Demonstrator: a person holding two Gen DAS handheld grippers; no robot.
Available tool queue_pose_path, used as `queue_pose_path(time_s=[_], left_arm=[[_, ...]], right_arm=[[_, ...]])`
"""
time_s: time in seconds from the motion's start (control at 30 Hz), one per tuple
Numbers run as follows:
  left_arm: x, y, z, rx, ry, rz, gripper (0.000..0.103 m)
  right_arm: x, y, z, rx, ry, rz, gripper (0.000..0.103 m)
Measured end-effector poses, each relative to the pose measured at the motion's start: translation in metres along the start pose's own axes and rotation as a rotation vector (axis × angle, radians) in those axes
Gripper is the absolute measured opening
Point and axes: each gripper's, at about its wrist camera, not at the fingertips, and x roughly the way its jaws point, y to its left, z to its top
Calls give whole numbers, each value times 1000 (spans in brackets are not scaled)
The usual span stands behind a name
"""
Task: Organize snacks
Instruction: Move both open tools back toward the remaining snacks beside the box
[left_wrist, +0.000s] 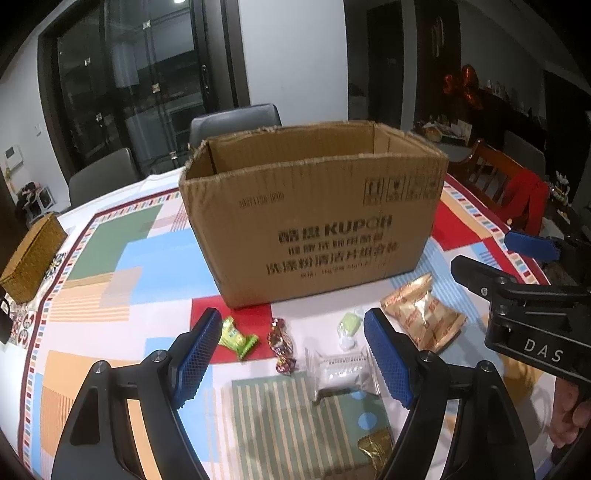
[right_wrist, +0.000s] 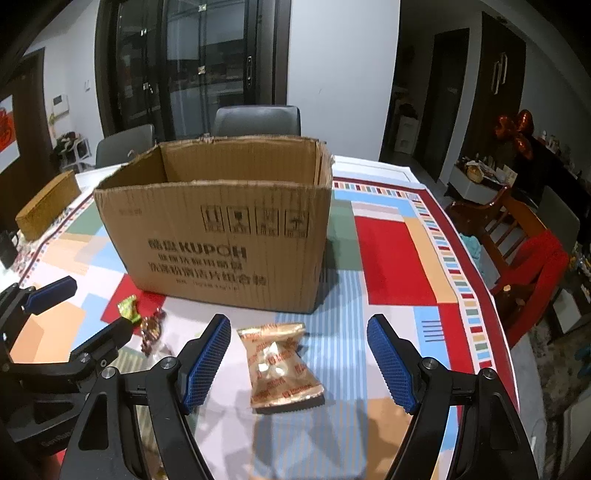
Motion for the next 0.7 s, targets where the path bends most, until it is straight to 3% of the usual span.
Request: queue_pose_path(time_s=[0.7], left_arm=[[27, -21, -29, 23, 94, -41, 79]], right_arm=[[29, 1, -23, -19, 86, 26, 77]])
